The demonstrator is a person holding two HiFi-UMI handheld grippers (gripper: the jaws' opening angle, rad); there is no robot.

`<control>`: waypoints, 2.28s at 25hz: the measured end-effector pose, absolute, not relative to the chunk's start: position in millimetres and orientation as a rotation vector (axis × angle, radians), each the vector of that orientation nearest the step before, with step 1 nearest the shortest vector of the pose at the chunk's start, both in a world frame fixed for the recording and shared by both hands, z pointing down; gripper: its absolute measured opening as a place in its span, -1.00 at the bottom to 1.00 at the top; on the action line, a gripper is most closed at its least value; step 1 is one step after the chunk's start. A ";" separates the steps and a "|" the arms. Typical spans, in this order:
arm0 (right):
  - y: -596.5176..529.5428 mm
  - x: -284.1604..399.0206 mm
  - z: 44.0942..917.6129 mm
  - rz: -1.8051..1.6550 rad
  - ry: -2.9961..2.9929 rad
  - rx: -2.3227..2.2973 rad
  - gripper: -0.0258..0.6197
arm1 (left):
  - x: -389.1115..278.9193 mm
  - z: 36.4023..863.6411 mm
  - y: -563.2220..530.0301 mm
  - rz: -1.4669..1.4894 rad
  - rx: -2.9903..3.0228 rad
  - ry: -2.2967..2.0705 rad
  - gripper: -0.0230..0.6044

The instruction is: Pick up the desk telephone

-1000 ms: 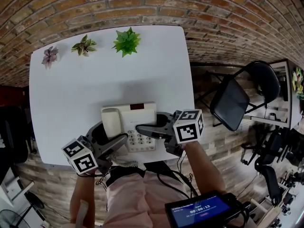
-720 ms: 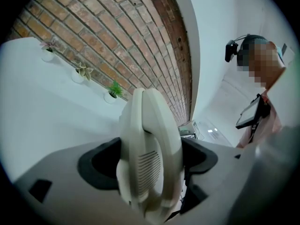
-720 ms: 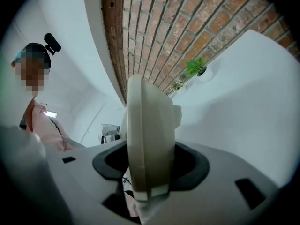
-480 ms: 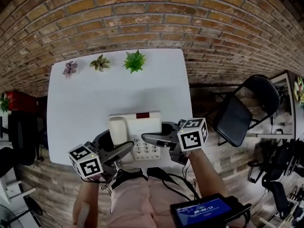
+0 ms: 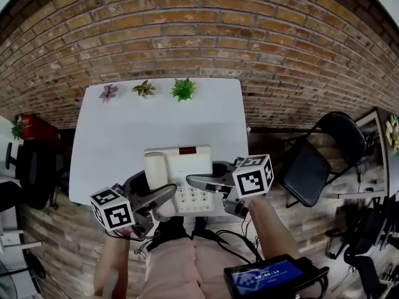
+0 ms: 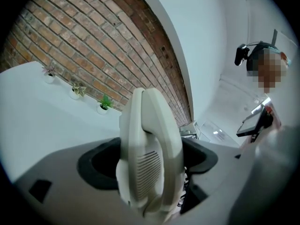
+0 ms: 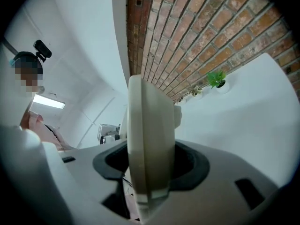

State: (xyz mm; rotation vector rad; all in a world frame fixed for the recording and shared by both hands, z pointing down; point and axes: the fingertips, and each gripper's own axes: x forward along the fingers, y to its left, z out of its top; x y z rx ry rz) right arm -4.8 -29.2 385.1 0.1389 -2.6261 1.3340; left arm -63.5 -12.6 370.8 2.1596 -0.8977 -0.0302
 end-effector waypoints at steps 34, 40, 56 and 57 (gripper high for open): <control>7.4 -66.8 289.7 1.192 -2.745 0.292 -0.19 | -126.5 278.7 20.2 -0.033 2.295 -0.853 0.39; 8.5 -66.8 287.8 1.187 -2.751 0.314 -0.20 | -126.9 276.4 20.1 -0.035 2.308 -0.841 0.39; 13.3 -60.1 288.0 1.169 -2.747 0.333 -0.20 | -119.5 278.3 24.5 -0.018 2.310 -0.832 0.39; 13.5 -59.6 288.3 1.169 -2.747 0.333 -0.20 | -119.0 278.5 24.8 -0.016 2.309 -0.833 0.39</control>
